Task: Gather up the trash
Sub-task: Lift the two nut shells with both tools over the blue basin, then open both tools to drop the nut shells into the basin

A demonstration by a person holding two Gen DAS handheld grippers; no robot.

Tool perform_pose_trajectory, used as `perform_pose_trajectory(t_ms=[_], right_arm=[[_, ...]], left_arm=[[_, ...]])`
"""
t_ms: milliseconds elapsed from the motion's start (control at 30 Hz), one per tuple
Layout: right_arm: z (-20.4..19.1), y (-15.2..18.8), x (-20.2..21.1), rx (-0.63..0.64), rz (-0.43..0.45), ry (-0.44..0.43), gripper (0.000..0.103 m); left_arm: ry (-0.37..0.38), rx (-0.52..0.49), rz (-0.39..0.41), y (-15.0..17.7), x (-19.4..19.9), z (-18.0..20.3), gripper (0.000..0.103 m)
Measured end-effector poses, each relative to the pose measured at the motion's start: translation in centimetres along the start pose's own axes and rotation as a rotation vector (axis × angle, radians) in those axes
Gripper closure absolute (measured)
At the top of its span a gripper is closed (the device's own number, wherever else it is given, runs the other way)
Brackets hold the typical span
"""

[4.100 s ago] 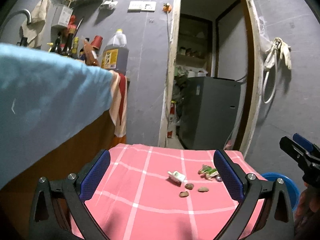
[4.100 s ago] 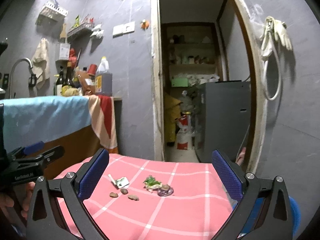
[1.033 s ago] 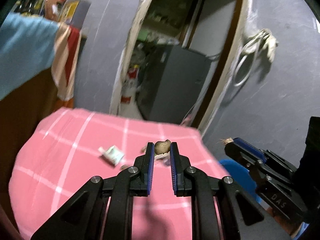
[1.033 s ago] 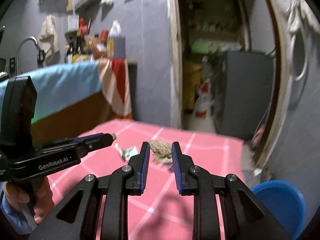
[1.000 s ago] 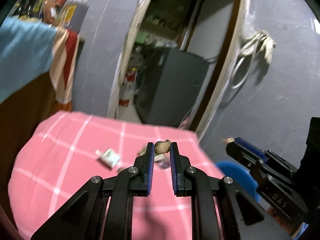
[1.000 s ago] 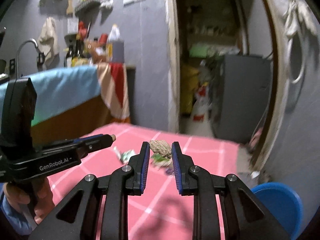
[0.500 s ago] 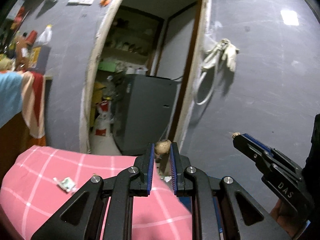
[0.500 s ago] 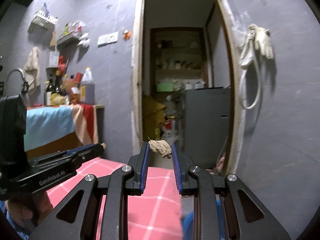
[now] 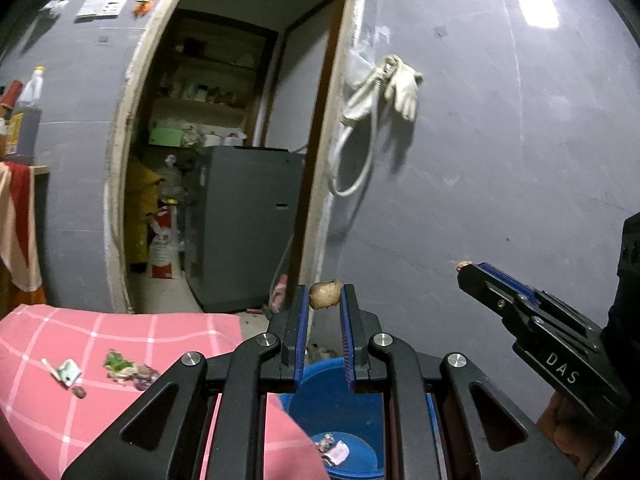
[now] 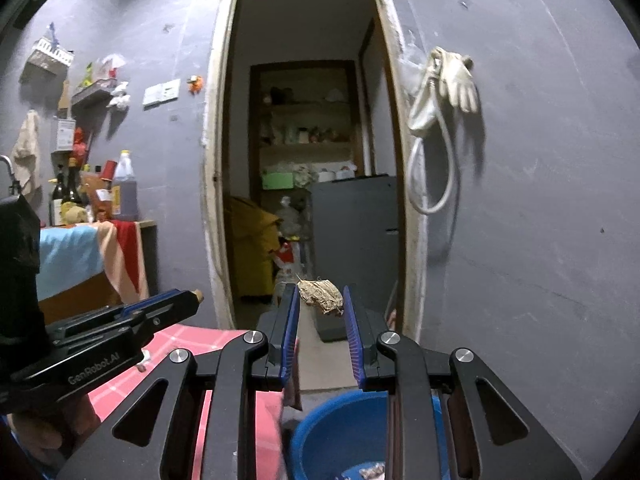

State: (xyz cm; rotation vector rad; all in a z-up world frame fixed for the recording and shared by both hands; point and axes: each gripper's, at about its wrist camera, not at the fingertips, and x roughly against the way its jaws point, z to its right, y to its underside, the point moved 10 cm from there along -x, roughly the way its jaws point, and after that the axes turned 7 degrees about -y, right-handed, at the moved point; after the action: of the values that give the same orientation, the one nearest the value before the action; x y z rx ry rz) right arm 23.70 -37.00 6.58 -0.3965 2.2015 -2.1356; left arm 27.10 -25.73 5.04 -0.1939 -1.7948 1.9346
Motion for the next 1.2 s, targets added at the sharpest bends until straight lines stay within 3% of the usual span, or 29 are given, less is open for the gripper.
perform_pose_trajectory(t_ms=[233, 433, 767, 1200], right_arm=[[2.9, 2.6, -0.2, -0.052, -0.057, 0.037, 0.082], [4.7, 6.1, -1.5, -0.127, -0.156, 0.042, 0.082], [6.2, 10.1, -2.9, -0.191, -0.259, 0.054, 0.082], [6.9, 12.5, -4.2, -0.235, -0.348, 0.058, 0.081]], left_arm=[[0.037, -0.031, -0.082, 2.3, -3.1, 2.2, 0.090], [0.054, -0.055, -0.193, 5.7, -6.0, 3.1, 0.090], [0.074, -0.016, -0.380, 10.7, -10.1, 2.5, 0.090], [0.080, 0.012, -0.500, 14.0, -12.5, 1.3, 0.090]])
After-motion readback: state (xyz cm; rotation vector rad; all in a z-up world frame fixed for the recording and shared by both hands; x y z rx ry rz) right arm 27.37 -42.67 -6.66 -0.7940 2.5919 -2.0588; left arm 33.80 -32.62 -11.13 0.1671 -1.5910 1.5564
